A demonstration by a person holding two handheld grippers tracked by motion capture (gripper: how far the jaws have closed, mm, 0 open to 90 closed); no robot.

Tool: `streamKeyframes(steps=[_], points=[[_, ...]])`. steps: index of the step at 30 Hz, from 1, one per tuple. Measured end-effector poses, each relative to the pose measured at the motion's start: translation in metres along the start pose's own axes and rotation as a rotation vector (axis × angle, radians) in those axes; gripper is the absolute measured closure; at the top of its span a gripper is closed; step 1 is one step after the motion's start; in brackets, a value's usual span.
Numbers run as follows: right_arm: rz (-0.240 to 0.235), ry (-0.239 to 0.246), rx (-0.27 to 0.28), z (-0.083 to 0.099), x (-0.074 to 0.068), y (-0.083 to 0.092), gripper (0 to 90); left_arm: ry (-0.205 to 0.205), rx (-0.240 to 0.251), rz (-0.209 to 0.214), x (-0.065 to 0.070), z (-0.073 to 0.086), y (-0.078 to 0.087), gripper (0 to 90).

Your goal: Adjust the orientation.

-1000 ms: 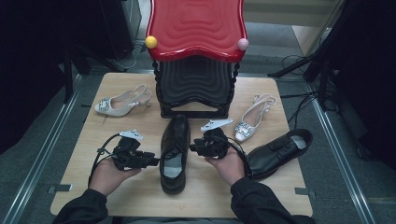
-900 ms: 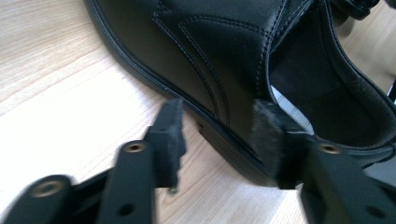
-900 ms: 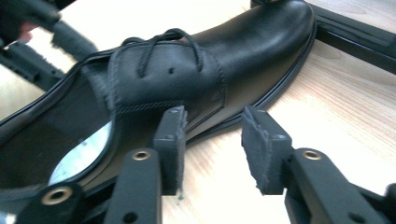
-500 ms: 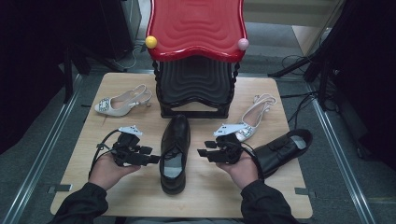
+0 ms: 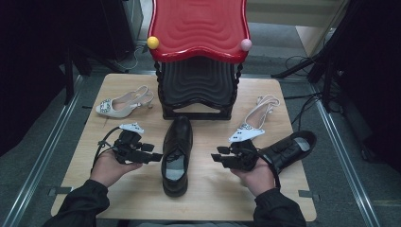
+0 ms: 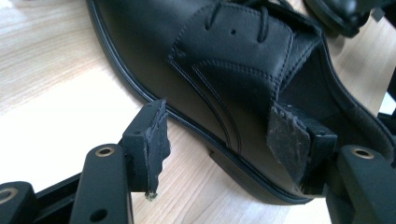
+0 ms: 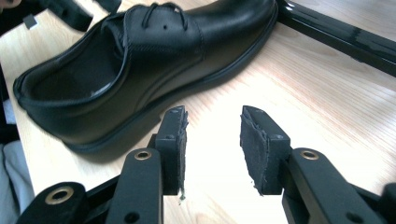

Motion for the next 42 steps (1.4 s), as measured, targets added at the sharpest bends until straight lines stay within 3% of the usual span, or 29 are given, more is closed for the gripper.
streamKeyframes(steps=[7, 13, 17, 28, 42], points=[[0.018, -0.011, -0.029, 0.017, 0.004, 0.013, 70.7, -0.015, -0.011, 0.001, -0.001, -0.003, -0.001, 37.7], [0.035, -0.011, -0.027, 0.027, 0.005, 0.028, 83.0, -0.012, -0.015, 0.002, -0.004, -0.006, -0.003, 37.6], [0.067, -0.063, -0.02, 0.038, 0.016, 0.046, 89.9, -0.015, -0.014, 0.004, -0.005, -0.009, -0.004, 37.6], [0.155, -0.122, -0.036, 0.074, 0.042, 0.085, 90.0, -0.024, -0.022, 0.012, -0.004, -0.014, -0.01, 37.6], [0.22, -0.168, -0.061, 0.109, 0.068, 0.113, 90.0, -0.026, -0.009, 0.009, -0.004, -0.015, -0.008, 37.4]])
Point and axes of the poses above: each handheld gripper's, and its own axes: y roughly backward along the jaws, z roughly out of its underside, x roughly to its right, the point moved 8 cm from there along -y, roughly forward along the jaws, and after that the axes turned 2 degrees about y, right-handed, at the moved point
